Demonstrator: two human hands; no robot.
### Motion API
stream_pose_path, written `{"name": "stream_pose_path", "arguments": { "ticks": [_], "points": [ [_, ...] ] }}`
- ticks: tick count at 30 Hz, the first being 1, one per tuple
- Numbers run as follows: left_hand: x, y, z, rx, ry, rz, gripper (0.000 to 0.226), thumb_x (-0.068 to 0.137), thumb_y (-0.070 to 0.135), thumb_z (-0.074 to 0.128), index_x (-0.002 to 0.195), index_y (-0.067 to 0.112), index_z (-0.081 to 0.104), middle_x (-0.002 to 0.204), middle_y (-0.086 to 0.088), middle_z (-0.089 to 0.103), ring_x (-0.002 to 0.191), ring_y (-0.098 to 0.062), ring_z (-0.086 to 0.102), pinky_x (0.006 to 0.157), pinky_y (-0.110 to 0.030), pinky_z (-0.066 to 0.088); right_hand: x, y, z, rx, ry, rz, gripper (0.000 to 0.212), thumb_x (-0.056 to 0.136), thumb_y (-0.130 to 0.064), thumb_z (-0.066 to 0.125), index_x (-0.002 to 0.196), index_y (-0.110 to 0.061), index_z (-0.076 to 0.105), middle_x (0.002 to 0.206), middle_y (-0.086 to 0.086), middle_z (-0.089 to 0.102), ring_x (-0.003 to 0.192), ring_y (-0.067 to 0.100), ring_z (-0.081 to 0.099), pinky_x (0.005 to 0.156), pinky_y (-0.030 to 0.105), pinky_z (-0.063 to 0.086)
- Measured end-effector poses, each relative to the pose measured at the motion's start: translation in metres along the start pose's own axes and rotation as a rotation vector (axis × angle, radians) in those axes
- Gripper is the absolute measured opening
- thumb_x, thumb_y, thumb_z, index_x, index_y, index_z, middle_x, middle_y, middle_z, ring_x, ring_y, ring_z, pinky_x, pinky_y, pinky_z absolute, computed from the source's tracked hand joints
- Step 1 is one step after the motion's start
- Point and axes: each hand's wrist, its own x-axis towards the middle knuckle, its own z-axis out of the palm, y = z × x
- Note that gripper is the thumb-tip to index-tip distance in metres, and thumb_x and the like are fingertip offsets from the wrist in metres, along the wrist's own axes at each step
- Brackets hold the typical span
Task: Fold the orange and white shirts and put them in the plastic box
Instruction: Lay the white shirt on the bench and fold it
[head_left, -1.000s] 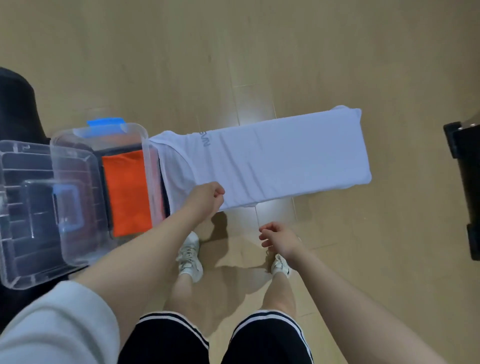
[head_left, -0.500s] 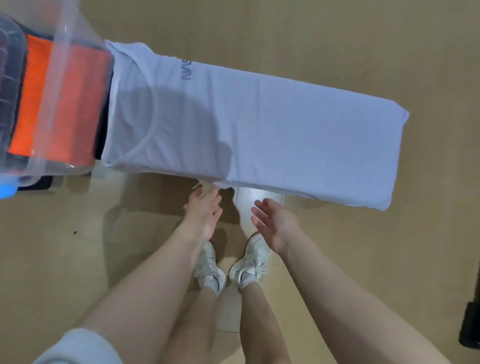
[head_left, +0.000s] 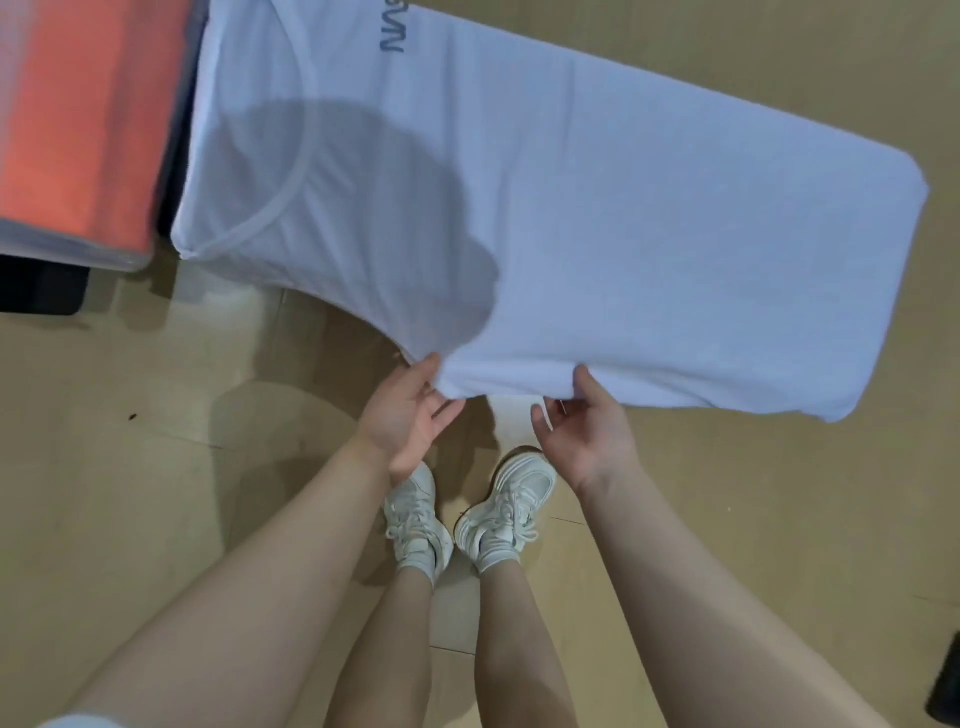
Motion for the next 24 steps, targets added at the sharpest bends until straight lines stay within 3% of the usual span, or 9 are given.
{"name": "stream_pose_path", "arguments": {
  "ticks": [2,4,7,11,15,18,19,22,24],
  "points": [
    [-0.017,0.002,0.002,0.033,0.047,-0.031,0.018,0.094,0.020,0.045,0.106,0.023,0.058,0.096,0.008,0.071,0.086,-0.008,0.068,0.092,-0.035,0.044,-0.018,0.004,-0.008,0.029,0.063,0.012,0.014,0.092,-0.025,0.052,0.080,-0.019,0.056,0.075,-0.005,0.055,0.066,0.007,0.048,0.068,0.020,0.040],
    [-0.036,0.007,0.012,0.054,0.076,-0.046,0.023,0.094,0.018,0.045,0.115,0.019,0.054,0.104,0.001,0.068,0.085,-0.012,0.067,0.092,-0.036,0.047,-0.039,0.006,-0.016,0.096,0.115,0.022,0.014,0.092,-0.024,0.054,0.081,-0.016,0.056,0.074,-0.004,0.055,0.063,0.007,0.047,0.065,0.019,0.044],
    [-0.065,0.018,0.030,0.110,0.210,-0.051,0.031,0.095,0.016,0.044,0.125,0.013,0.048,0.110,-0.006,0.064,0.086,-0.017,0.064,0.072,-0.032,0.051,-0.069,0.002,-0.020,0.120,0.163,0.049,0.011,0.091,-0.018,0.056,0.082,-0.012,0.056,0.073,-0.002,0.053,0.063,0.009,0.046,0.051,0.015,0.049],
    [-0.088,0.040,0.054,0.115,0.398,-0.046,0.027,0.092,0.012,0.044,0.118,0.011,0.050,0.088,-0.003,0.065,0.074,-0.015,0.063,0.059,-0.027,0.047,-0.095,-0.014,-0.006,-0.002,0.237,0.072,0.007,0.088,-0.009,0.057,0.083,-0.005,0.055,0.068,0.004,0.052,0.058,0.011,0.048,0.037,0.011,0.044],
    [-0.082,0.073,0.086,0.054,0.485,-0.066,0.017,0.090,0.009,0.046,0.106,0.009,0.052,0.072,-0.003,0.056,0.046,-0.009,0.053,0.066,-0.028,0.049,-0.097,-0.044,0.021,-0.129,0.238,0.029,0.015,0.090,-0.010,0.053,0.075,-0.007,0.051,0.050,0.005,0.051,0.032,0.008,0.047,0.031,0.010,0.035],
    [-0.065,0.091,0.108,0.011,0.474,-0.103,0.008,0.092,0.011,0.042,0.092,0.010,0.050,0.070,-0.002,0.051,0.043,-0.006,0.052,0.062,-0.023,0.047,-0.092,-0.069,0.035,-0.115,0.164,-0.066,0.014,0.094,-0.012,0.045,0.084,-0.007,0.053,0.066,0.007,0.058,0.041,0.007,0.057,0.041,0.013,0.044],
    [-0.059,0.095,0.115,0.027,0.454,-0.091,0.011,0.093,0.013,0.042,0.087,0.009,0.050,0.074,-0.003,0.052,0.053,-0.008,0.055,0.063,-0.023,0.049,-0.091,-0.078,0.038,-0.130,0.128,-0.092,0.016,0.096,-0.014,0.042,0.086,-0.007,0.053,0.075,0.007,0.061,0.053,0.009,0.062,0.050,0.015,0.047],
    [-0.045,0.094,0.129,0.030,0.450,0.019,0.015,0.095,0.017,0.042,0.090,0.007,0.051,0.094,-0.006,0.055,0.087,-0.018,0.055,0.089,-0.028,0.048,-0.092,-0.101,0.034,-0.255,0.078,-0.118,0.020,0.097,-0.019,0.040,0.084,-0.013,0.052,0.086,0.003,0.063,0.075,0.014,0.059,0.068,0.023,0.044],
    [-0.048,0.082,0.137,0.010,0.442,0.050,0.012,0.096,0.015,0.037,0.095,0.010,0.049,0.101,-0.006,0.052,0.083,-0.018,0.056,0.079,-0.027,0.047,-0.091,-0.114,0.019,-0.373,0.107,-0.179,0.017,0.095,-0.017,0.043,0.083,-0.014,0.055,0.083,0.001,0.062,0.073,0.014,0.057,0.068,0.023,0.043]
  ]
}}
